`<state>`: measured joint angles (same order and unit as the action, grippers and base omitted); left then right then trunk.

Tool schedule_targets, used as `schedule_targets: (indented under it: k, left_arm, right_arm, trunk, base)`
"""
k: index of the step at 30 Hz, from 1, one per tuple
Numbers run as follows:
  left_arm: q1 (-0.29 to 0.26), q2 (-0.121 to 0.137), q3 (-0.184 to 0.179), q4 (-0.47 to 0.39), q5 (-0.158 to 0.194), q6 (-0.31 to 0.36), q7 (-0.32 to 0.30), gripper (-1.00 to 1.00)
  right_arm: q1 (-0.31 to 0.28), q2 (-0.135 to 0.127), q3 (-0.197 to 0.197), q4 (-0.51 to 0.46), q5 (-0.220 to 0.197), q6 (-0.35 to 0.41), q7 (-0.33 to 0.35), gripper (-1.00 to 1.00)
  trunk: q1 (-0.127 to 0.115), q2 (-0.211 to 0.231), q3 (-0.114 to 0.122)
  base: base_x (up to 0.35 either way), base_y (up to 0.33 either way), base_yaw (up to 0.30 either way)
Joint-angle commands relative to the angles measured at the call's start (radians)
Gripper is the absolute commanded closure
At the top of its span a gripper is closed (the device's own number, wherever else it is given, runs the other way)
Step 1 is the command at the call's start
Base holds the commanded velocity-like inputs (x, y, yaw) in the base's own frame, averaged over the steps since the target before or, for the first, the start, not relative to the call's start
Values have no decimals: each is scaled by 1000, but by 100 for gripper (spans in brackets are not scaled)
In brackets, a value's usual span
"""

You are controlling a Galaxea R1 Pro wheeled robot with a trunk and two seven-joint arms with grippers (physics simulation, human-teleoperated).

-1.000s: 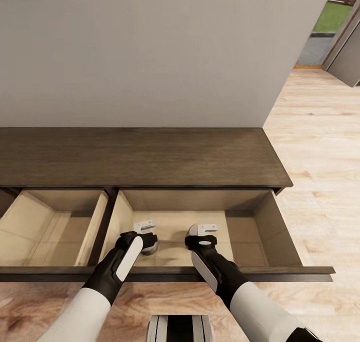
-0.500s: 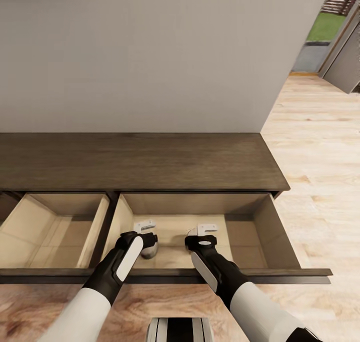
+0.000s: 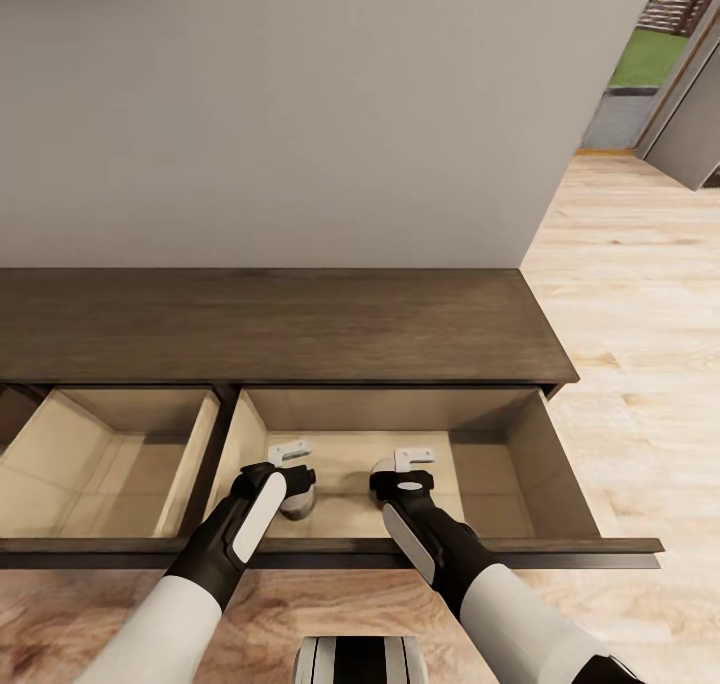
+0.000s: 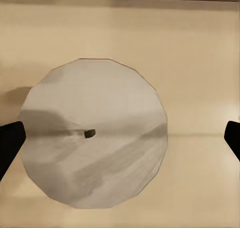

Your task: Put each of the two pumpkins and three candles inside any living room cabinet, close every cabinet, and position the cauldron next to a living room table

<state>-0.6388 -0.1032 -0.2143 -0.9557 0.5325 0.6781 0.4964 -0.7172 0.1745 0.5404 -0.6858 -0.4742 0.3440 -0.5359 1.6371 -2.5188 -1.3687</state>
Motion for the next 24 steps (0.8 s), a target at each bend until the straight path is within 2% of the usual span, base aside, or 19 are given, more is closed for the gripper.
schedule_targets:
  k: [1, 20, 24]
  left_arm:
    - [0, 0, -3, -1, 11, 1, 10, -100]
    - [-1, 0, 1, -1, 22, 7, 8, -100]
    - [-1, 0, 1, -1, 23, 8, 8, -100]
  right_arm:
    - [-1, 0, 3, 0, -4, 4, -7, -100]
    - [-1, 0, 3, 0, -4, 4, -7, -100]
    - [-1, 0, 3, 0, -4, 4, -7, -100]
  trunk:
    - [-1, 0, 3]
    - [-9, 4, 77]
    - [-11, 5, 92]
  base:
    - [0, 0, 0]
    - [-2, 0, 0]
    - [-197, 0, 0]
